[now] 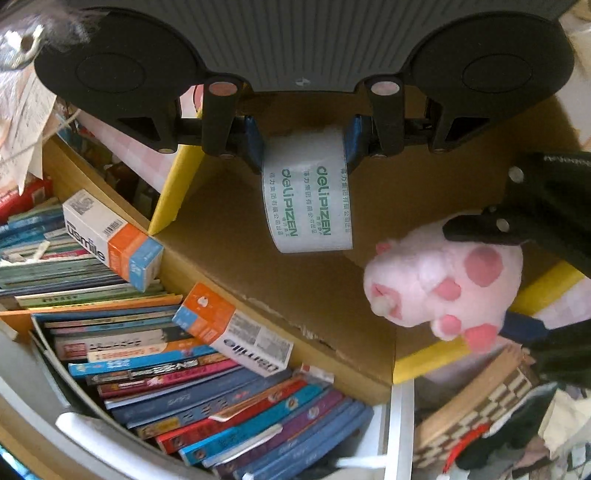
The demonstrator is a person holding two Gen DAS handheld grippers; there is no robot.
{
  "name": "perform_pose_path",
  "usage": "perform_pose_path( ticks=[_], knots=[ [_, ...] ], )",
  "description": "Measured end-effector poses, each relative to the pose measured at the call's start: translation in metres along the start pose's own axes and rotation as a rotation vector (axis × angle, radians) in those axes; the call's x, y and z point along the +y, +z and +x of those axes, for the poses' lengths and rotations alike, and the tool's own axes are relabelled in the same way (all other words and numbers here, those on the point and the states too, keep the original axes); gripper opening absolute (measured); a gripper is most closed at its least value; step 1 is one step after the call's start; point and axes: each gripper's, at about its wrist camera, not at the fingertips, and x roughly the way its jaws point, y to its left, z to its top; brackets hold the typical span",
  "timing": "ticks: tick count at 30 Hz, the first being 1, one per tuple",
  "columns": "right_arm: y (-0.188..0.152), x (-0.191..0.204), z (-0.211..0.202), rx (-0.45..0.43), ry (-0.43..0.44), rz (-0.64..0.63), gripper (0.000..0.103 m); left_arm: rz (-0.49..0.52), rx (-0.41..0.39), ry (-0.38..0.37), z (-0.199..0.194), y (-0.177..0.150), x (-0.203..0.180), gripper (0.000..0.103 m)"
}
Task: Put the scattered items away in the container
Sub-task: 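Open the left tool over the box while the right tool releases the tape roll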
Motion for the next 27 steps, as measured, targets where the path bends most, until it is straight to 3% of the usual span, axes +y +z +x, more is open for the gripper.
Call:
perform_pose_path(
  ticks=[10, 16, 18, 22, 27],
  knots=[
    [0.012, -0.004, 0.013, -0.006, -0.004, -0.041, 0.040, 0.059, 0.049, 0.004, 0.021, 0.008, -0.005, 0.072],
    [0.016, -0.007, 0.018, -0.023, 0.002, -0.030, 0.043, 0.095, 0.085, -0.015, 0.024, 0.010, -0.007, 0.079],
    [0.016, -0.007, 0.019, -0.025, 0.012, -0.019, 0.057, 0.107, 0.085, -0.010, 0.024, 0.010, -0.009, 0.080],
    [0.014, -0.007, 0.018, -0.030, 0.021, -0.016, 0.061, 0.111, 0.081, -0.011, 0.022, 0.008, -0.008, 0.082],
    [0.010, -0.004, 0.013, -0.036, 0.033, -0.033, 0.080, 0.138, 0.072, -0.003, 0.016, 0.007, -0.010, 0.087]
  ],
)
